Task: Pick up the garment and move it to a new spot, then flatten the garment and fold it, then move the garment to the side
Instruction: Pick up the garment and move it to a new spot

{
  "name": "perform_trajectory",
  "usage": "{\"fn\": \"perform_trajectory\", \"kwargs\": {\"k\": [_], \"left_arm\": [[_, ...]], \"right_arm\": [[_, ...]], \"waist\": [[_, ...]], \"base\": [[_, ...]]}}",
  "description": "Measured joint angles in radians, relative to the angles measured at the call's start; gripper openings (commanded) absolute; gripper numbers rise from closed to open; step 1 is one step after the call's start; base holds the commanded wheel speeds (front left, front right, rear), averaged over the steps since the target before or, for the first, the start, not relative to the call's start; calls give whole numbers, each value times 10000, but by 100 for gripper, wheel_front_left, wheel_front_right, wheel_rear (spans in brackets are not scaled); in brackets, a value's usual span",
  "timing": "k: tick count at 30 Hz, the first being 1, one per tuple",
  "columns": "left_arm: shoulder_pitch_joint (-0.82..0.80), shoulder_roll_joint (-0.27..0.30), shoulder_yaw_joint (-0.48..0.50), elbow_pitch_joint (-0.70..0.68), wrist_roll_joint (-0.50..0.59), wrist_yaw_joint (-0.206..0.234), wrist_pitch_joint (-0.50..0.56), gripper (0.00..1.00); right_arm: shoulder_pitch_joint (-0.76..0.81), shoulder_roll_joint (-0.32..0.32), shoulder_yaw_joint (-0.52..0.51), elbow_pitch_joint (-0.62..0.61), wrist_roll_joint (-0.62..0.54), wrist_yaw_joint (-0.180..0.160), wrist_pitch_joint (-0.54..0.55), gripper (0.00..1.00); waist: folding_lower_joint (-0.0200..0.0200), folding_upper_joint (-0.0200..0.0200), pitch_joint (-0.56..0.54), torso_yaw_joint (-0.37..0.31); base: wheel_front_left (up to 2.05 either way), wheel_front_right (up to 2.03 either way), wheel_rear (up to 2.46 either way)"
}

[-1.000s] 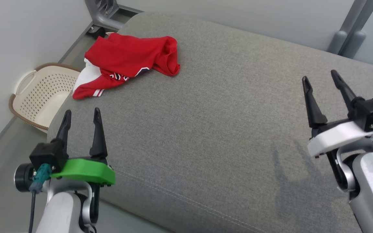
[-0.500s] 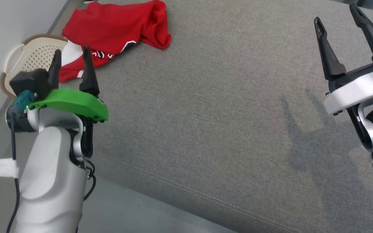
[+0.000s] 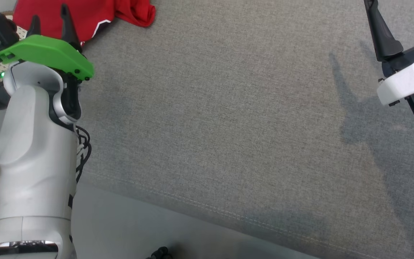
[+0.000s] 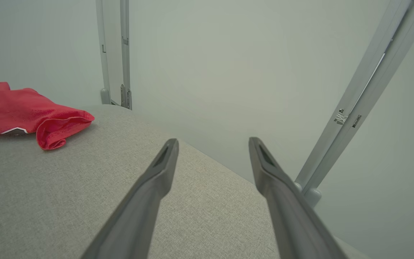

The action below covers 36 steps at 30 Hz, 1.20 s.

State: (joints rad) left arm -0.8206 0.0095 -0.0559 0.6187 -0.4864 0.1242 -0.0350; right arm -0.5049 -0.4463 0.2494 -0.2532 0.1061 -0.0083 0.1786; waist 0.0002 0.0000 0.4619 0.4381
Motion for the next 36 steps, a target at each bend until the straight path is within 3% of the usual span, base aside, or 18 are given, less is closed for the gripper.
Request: {"fn": "perform_trajectory", "kwargs": {"k": [6, 21, 36], "left_arm": [[-1191, -58, 401, 1235, 261, 0, -4, 100], [-2356, -86, 1183, 3373, 1733, 0, -201, 100], [-3332, 704, 1747, 4669, 2897, 0, -330, 100]], "right_arm": [[-95, -123, -8, -161, -2, 146, 221, 100], [-262, -249, -17, -625, -4, 199, 602, 100], [-300, -364, -67, -1174, -23, 245, 970, 100]], "waist": [[0, 0, 624, -301], [0, 0, 1190, -756], [-1, 0, 1604, -1304]], "base": [[0, 0, 0], [0, 0, 0], [0, 0, 0]]}}
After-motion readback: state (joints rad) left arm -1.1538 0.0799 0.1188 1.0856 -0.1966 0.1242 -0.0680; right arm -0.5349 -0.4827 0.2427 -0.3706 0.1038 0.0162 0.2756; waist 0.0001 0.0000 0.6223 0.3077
